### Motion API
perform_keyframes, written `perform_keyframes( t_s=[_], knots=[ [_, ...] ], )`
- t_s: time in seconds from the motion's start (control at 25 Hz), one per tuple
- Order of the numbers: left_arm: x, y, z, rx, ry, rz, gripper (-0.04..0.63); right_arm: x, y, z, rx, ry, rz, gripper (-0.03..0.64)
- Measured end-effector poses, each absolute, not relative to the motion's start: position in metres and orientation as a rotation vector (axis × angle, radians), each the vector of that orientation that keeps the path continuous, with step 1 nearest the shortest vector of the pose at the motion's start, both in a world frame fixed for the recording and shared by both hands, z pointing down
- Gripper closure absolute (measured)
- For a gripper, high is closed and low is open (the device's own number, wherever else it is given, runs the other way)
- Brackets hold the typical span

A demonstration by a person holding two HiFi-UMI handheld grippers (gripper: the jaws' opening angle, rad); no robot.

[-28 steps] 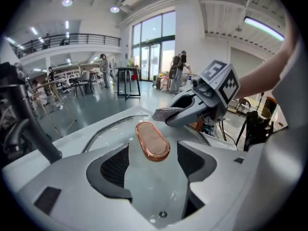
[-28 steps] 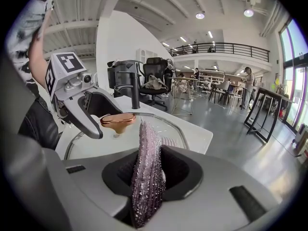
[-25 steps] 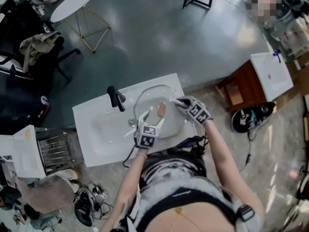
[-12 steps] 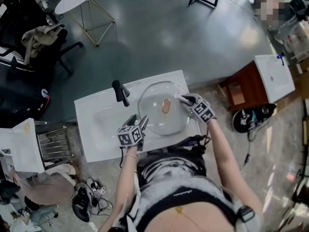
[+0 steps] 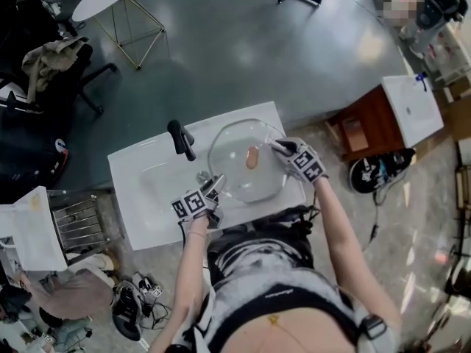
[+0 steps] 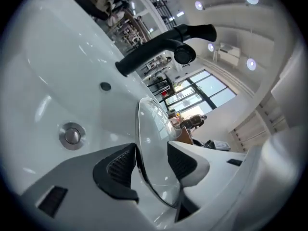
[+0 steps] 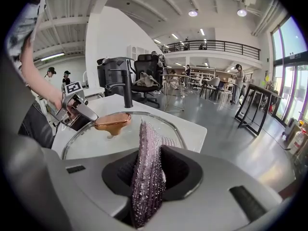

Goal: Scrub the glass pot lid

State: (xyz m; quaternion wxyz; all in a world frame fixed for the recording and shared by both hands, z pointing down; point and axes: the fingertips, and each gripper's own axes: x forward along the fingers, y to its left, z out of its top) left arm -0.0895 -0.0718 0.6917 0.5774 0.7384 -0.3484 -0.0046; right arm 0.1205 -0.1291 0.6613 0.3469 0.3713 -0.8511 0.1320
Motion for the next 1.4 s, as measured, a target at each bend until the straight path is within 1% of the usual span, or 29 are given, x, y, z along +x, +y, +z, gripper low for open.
perform_keyframes(
  t_s=[0.12,0.16,0.28,0.44,1.0,1.4],
  knots=[
    [-0.087,-0.075,0.694,1.651,-0.747,-0.130,0.420,0.121,-0.130,0.661,0.996,-2.190,0.362,0.518],
    [-0.088,-0.075,0.694,1.629,-0.727,-0.162,0.424,0.121,-0.129,0.661,1.007,-2.184,0.370,0.518],
    [-0.087,-0.074,0.692,1.600,-0.687,-0.200,0.454,0.122,-0.125,0.660,1.032,-2.170,0.391,0.518],
    [-0.087,-0.073,0.692,1.640,-0.679,-0.143,0.440,0.121,-0.115,0.659,1.055,-2.157,0.403,0.518],
    [-0.083,-0.071,0.691,1.684,-0.643,-0.072,0.434,0.105,-0.062,0.655,1.116,-2.179,0.424,0.518],
    [-0.084,-0.070,0.691,1.702,-0.620,-0.052,0.434,0.077,-0.035,0.651,1.062,-2.229,0.459,0.518]
  ],
)
